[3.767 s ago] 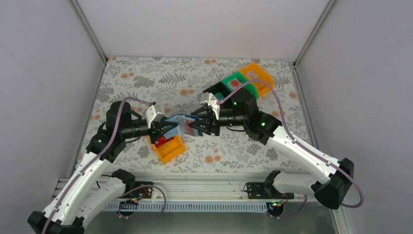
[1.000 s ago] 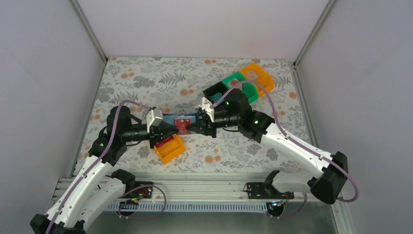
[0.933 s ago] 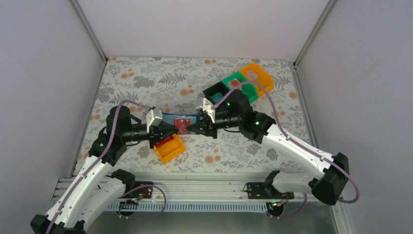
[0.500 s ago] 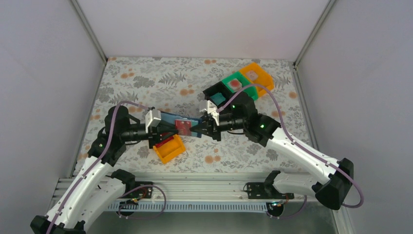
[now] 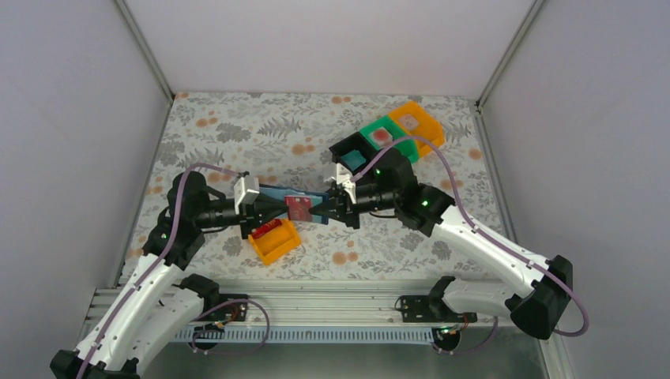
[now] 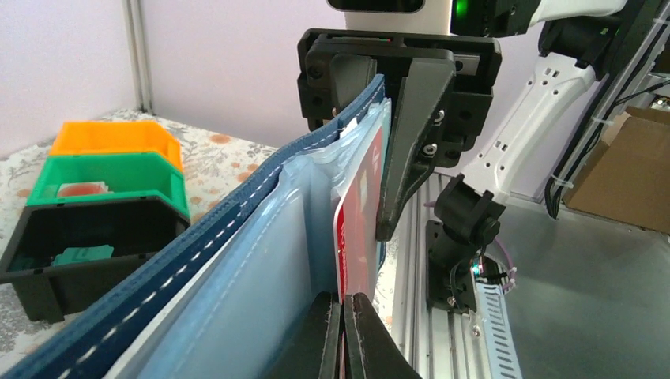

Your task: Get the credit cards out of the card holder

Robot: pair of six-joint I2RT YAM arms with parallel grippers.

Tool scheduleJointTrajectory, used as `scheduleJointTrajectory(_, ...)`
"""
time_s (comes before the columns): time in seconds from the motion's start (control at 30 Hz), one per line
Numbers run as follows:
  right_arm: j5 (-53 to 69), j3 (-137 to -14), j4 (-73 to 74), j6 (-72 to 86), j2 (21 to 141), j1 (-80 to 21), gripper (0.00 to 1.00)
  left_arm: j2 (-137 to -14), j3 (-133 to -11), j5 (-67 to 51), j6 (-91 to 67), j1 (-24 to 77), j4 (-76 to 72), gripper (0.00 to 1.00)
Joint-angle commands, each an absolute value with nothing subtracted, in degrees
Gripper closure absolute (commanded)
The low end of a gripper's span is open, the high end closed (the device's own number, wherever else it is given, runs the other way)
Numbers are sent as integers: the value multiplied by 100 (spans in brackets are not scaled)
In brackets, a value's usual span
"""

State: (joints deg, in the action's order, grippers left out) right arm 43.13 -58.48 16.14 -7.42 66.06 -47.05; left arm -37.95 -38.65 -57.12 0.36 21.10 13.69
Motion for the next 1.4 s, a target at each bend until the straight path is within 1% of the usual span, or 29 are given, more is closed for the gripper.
scheduleJointTrajectory(0.0, 4445, -5919, 1547, -834, 6608, -4663, 96, -3744, -3809, -5781, -66, 2085, 1092, 98)
scheduleJointTrajectory(0.17, 4157, -5782, 1533, -740, 6418, -4559, 96, -3726, -3988, -5384, 63, 2059, 1611, 98)
scheduleJointTrajectory(0.4, 4018, -5582, 1540, -504, 6175, -4098, 96, -3748, -3949, -4727, 224, 1968, 1809, 98)
scheduleJointTrajectory(0.53, 4284, -5551, 1440, -473, 6150, -4034, 96, -3773, -3833, -5322, 223, 1973, 1560, 98)
scheduleJointTrajectory(0.63, 4645, -5660, 1439, -538, 6285, -4039, 96, -3787, -3604, -5687, -151, 1982, 1035, 98)
scheduleJointTrajectory(0.73, 4941, -5719, 1442, -624, 6358, -4034, 96, -3797, -3430, -5741, -377, 2011, 622, 98)
scheduleJointTrajectory(0.9, 5209, -5764, 1468, -680, 6457, -4042, 96, -3812, -3345, -5766, -448, 2063, 353, 97)
scheduleJointTrajectory(0.93, 5256, -5785, 1483, -685, 6493, -4043, 96, -3816, -3333, -5766, -479, 2078, 295, 97)
scheduleJointTrajectory(1.07, 5376, -5838, 1477, -703, 6603, -4042, 96, -3847, -3266, -5774, -626, 2124, 84, 83)
scheduleJointTrajectory(1.13, 5394, -5860, 1470, -712, 6618, -4052, 96, -3850, -3245, -5789, -645, 2140, 31, 81)
scheduleJointTrajectory(1.17, 5398, -5870, 1468, -712, 6618, -4052, 96, -3850, -3243, -5792, -637, 2144, 19, 81)
scheduleJointTrajectory(1.2, 5398, -5871, 1468, -720, 6612, -4052, 96, -3852, -3251, -5792, -621, 2140, 18, 84)
scheduleJointTrajectory(1.23, 5377, -5871, 1474, -721, 6603, -4053, 96, -3849, -3275, -5788, -597, 2144, 64, 92)
scheduleJointTrajectory(1.27, 5334, -5863, 1481, -721, 6588, -4052, 96, -3845, -3298, -5764, -587, 2144, 128, 97)
scheduleJointTrajectory(1.37, 5059, -5811, 1477, -658, 6530, -4048, 96, -3830, -3404, -5582, -640, 2131, 385, 98)
